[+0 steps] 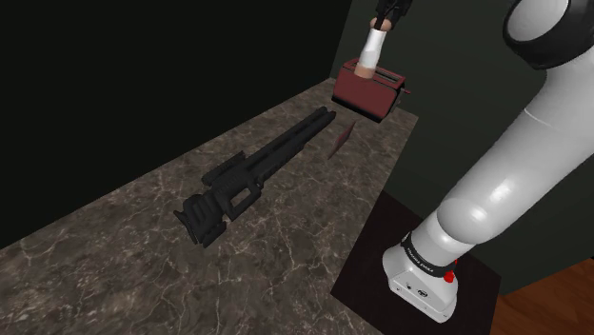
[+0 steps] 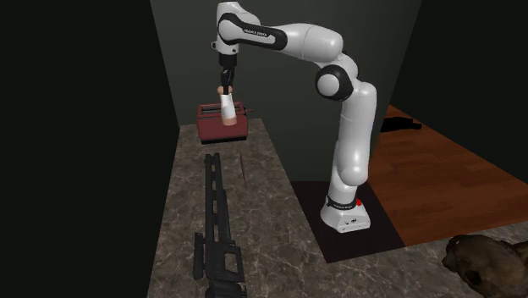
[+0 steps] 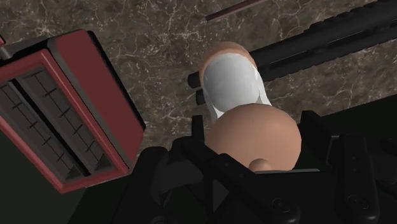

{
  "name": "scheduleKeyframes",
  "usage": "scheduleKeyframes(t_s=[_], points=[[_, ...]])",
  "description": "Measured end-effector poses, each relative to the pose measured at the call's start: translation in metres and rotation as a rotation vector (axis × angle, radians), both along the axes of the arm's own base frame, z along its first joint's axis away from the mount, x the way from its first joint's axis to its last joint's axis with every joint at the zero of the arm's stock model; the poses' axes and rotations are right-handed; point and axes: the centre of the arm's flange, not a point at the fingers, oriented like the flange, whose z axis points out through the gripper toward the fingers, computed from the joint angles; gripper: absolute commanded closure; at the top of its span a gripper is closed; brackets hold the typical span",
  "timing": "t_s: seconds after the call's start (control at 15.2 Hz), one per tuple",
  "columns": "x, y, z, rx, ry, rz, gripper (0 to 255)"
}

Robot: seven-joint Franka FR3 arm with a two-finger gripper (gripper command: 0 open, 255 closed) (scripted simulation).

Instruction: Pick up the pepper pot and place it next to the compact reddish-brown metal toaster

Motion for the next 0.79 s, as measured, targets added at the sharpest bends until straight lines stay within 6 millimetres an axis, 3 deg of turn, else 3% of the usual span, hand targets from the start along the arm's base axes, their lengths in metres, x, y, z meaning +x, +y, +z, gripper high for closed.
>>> scheduleKeyframes(t_s=[0.4, 0.79], points=[[0.012, -0.071, 0.0, 0.0, 0.0, 0.0, 255], [0.014, -0.084, -0.025, 0.0, 0.0, 0.002, 255]])
